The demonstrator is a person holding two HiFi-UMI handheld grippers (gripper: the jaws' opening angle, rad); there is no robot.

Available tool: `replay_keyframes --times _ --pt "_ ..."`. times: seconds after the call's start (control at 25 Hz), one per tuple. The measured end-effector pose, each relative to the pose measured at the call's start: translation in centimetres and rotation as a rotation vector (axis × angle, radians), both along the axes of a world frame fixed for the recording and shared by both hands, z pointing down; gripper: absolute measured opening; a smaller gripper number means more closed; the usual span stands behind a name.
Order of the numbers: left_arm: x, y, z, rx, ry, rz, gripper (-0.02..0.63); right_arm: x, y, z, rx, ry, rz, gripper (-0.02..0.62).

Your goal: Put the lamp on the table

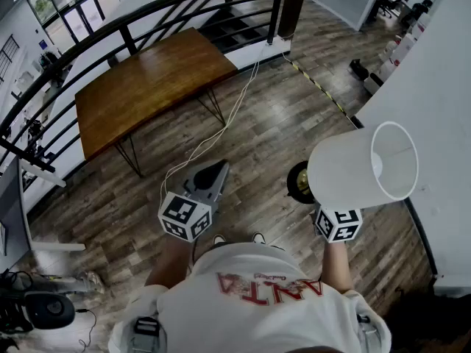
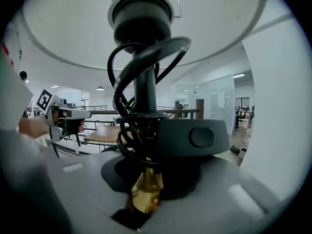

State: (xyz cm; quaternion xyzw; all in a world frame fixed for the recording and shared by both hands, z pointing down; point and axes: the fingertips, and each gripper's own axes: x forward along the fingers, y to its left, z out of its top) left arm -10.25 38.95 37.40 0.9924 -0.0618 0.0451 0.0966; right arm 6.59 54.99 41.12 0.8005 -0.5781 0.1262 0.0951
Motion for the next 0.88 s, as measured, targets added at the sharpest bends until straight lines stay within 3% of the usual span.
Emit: replay_keyframes --times 0.52,0.88 --pt "0.1 0.0 0.9 -0.012 -0.006 -0.002 0.006 -0.1 -1.0 0.2 -0.010 0.011 -0.029 0.078" --pt "-2.6 -2.2 1.7 -0.022 -0.017 -0.030 0.006 -1.5 -3.6 0.1 0.011 -0.011 -0.041 0.078"
